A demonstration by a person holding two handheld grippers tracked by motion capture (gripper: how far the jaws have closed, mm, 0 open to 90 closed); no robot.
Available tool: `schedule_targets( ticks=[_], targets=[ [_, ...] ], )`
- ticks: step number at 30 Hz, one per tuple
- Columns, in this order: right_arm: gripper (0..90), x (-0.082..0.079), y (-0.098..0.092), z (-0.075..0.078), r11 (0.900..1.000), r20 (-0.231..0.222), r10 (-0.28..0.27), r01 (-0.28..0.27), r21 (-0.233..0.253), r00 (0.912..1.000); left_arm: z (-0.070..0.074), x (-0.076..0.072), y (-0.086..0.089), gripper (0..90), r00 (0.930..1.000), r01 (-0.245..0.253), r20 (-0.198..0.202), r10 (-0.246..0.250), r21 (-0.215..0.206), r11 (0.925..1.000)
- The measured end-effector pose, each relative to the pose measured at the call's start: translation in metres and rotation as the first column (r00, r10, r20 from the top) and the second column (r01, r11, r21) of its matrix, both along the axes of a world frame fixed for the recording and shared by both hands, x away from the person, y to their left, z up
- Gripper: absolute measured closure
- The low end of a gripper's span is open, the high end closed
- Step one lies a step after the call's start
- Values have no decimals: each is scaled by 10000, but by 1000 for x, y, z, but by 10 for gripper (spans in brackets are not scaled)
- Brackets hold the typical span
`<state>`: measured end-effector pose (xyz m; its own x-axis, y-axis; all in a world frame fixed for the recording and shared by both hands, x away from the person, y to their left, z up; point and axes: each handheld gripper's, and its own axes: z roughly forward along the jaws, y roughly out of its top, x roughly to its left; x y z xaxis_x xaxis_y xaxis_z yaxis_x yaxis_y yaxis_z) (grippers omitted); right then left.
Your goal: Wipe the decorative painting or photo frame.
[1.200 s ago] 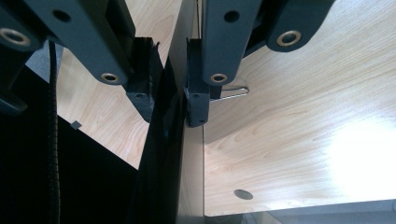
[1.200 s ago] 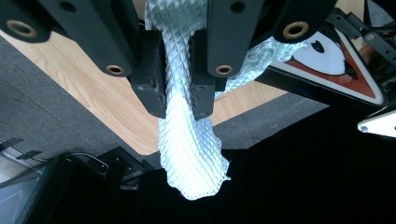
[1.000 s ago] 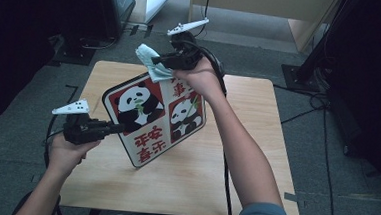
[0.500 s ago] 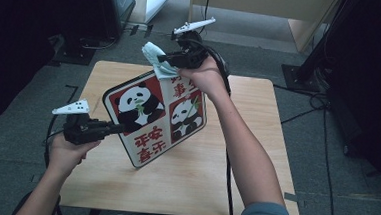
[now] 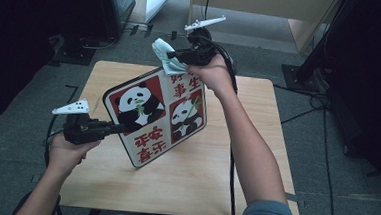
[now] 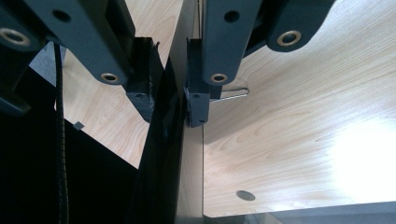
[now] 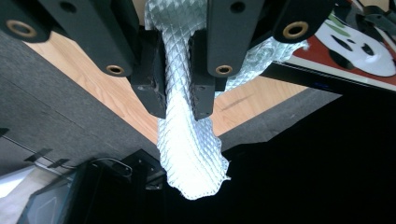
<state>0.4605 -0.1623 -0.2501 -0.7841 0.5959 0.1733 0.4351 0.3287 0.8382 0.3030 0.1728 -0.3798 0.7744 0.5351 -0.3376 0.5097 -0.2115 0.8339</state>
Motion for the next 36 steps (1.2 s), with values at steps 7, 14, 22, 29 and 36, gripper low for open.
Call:
schedule_targets(
  ticks=[7,14,22,29,36],
  targets=[
    [783,5,-8,0,9997,-38,-250,250,-41,9997,0,0,0,788,10000,-6,-22,6,5,10000],
    [783,8,-16,0,9987,23,-501,501,-96,9987,0,1,0,787,10000,0,-55,-1,-28,10000],
    [784,11,-23,1,9975,32,-702,703,-89,9975,1,1,0,786,9999,21,-104,-21,24,10000],
    [788,14,-28,1,9962,60,-844,845,-187,9964,1,2,-1,784,9999,-16,-121,17,67,10000],
    [790,18,-34,1,9944,105,-1029,1031,-218,9946,2,2,-1,787,9999,-6,-117,8,115,9999]
  ],
)
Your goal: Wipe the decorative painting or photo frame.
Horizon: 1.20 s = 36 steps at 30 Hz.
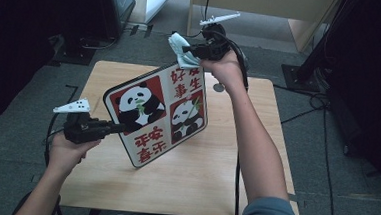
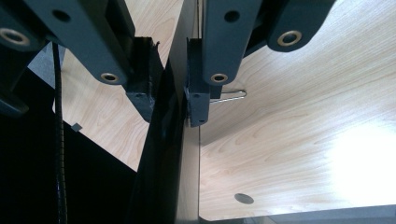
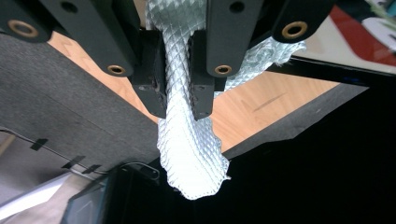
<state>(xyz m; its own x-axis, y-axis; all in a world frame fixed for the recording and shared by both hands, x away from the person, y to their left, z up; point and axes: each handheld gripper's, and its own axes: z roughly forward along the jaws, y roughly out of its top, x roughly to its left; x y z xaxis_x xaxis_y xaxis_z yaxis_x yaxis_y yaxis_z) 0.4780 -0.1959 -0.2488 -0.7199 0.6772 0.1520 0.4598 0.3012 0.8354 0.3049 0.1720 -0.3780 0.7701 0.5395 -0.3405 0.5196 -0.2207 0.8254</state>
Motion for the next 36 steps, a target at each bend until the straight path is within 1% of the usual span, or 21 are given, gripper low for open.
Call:
schedule_targets(
  ticks=[3,5,8,12,15,20,21,23,24,26,28,31,32,36],
  targets=[
    [791,2,-4,0,9999,-84,-86,87,104,9999,0,0,0,786,10000,-16,12,16,2,10000],
    [791,2,-5,0,10000,-22,-94,94,-1,10000,0,0,0,786,10000,-29,11,29,0,10000],
    [792,4,-9,1,9996,-41,-253,252,-153,9997,0,0,0,786,10000,3,6,-3,-7,10000],
    [794,7,-15,1,9987,-143,-502,500,-105,9986,-1,1,1,783,10000,25,-29,-25,-80,10000],
    [794,8,-16,1,9980,-57,-595,594,-192,9982,0,0,0,784,10000,-64,32,64,-4,10000],
    [801,11,-20,1,9955,19,-829,829,-470,9966,0,0,0,784,10000,-31,24,31,-2,10000],
    [801,11,-21,1,9949,-39,-872,869,-502,9962,0,0,1,784,10000,5,8,-5,5,10000],
    [802,12,-24,0,9936,18,-960,960,-589,9954,0,1,1,783,10000,16,16,-16,-19,10000],
    [803,11,-25,0,9931,-82,-1035,1028,-562,9946,-1,1,1,781,10000,25,2,-25,-48,10000],
    [804,12,-27,-1,9931,-36,-1048,1045,-530,9945,-1,1,1,774,10000,40,-18,-40,-71,10000],
    [805,11,-27,-2,9927,16,-1084,1083,-526,9941,-1,2,0,745,9999,51,-155,-54,-172,9998],
    [805,10,-27,-2,9924,68,-1095,1098,-563,9940,-1,2,0,724,9999,-4,-132,2,-174,9998],
    [805,10,-27,-2,9923,163,-1077,1085,-601,9941,0,2,-1,717,9999,31,-164,-35,-250,9997],
    [805,9,-29,-4,9910,161,-1185,1193,-600,9928,-1,2,-2,709,9999,37,-120,-40,-214,9998]
  ],
)
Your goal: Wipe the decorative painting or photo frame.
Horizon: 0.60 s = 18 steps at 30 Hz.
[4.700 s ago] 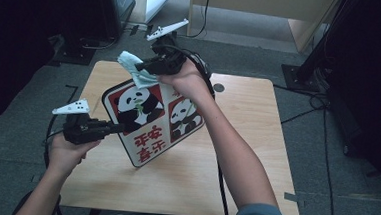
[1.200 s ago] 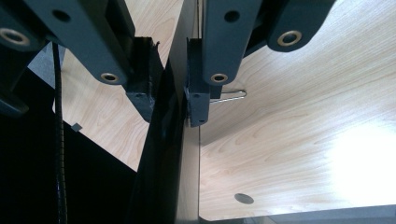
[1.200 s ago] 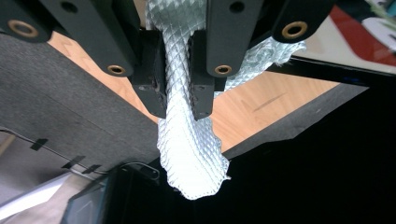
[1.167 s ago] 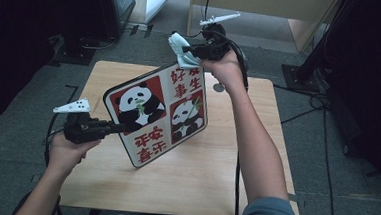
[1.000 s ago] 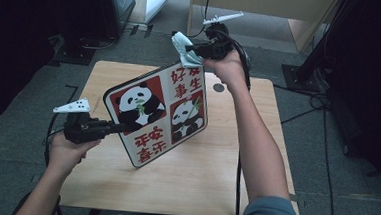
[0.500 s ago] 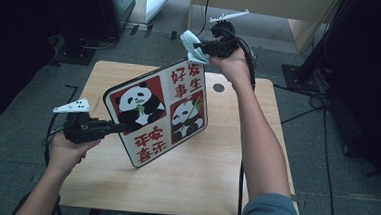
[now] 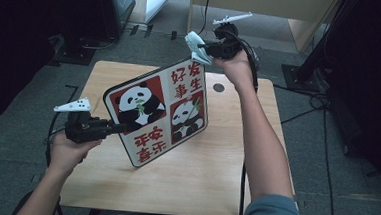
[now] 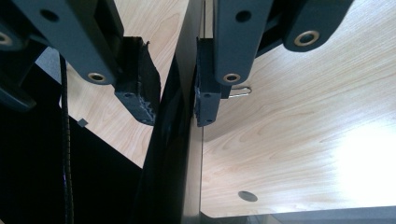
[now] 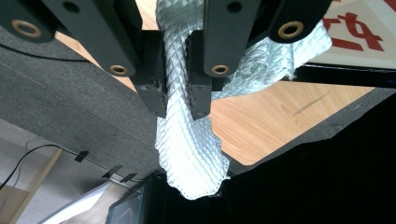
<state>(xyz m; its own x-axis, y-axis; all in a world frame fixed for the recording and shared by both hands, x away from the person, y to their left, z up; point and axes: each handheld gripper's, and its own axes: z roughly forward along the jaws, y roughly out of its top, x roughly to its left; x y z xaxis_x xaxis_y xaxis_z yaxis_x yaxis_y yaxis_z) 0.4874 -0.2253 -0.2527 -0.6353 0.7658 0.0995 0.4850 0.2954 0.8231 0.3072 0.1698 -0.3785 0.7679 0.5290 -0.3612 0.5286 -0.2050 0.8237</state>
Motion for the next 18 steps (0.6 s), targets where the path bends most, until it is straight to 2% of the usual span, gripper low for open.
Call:
schedule_targets(
  ticks=[6,14,18],
  targets=[
    [806,-1,-6,-6,9998,11,-212,212,30,9998,-1,0,-2,700,9999,-27,106,27,-32,10000],
    [807,-3,-14,-16,9994,-108,-341,341,25,9994,-1,1,-4,636,9999,118,75,-118,-91,9999],
    [807,-3,-15,-16,9994,-158,-346,346,5,9993,-1,1,-3,630,9999,103,74,-103,-91,9999]
  ],
)
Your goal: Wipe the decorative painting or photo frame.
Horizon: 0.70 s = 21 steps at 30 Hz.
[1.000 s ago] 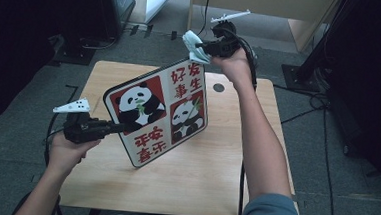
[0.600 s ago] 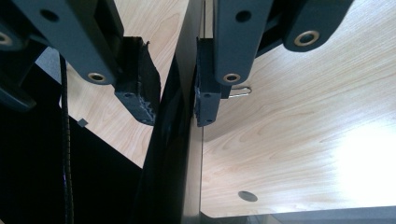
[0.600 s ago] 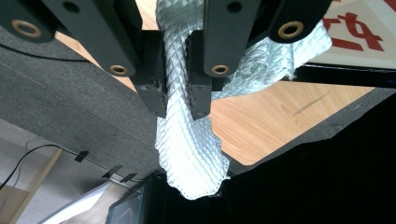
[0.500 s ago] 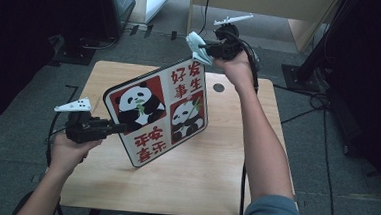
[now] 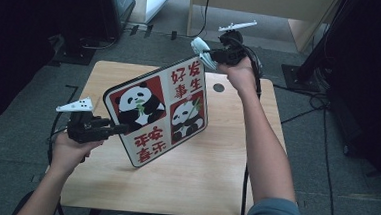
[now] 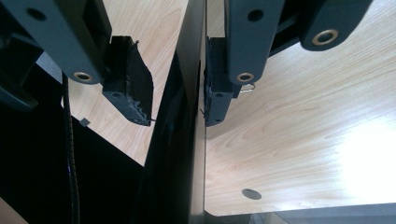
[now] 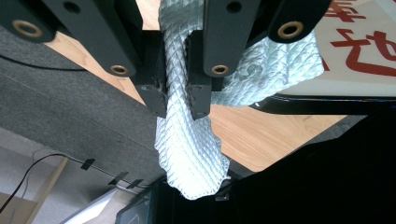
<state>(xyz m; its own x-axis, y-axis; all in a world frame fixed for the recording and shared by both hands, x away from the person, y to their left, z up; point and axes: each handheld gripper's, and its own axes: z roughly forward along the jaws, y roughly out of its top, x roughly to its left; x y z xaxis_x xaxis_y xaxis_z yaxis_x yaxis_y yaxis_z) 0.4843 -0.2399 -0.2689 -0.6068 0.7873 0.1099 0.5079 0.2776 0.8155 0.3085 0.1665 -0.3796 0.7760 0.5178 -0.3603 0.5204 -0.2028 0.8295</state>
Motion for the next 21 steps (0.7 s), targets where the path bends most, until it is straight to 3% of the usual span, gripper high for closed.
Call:
schedule_targets(
  ticks=[6,21],
  targets=[
    [808,0,-2,-3,10000,-55,-42,43,61,10000,1,-2,2,634,9997,-147,220,144,144,9998],
    [809,-5,-9,-25,9995,-318,-17,27,300,9995,2,-1,6,634,9995,-201,246,198,150,9997]
  ],
)
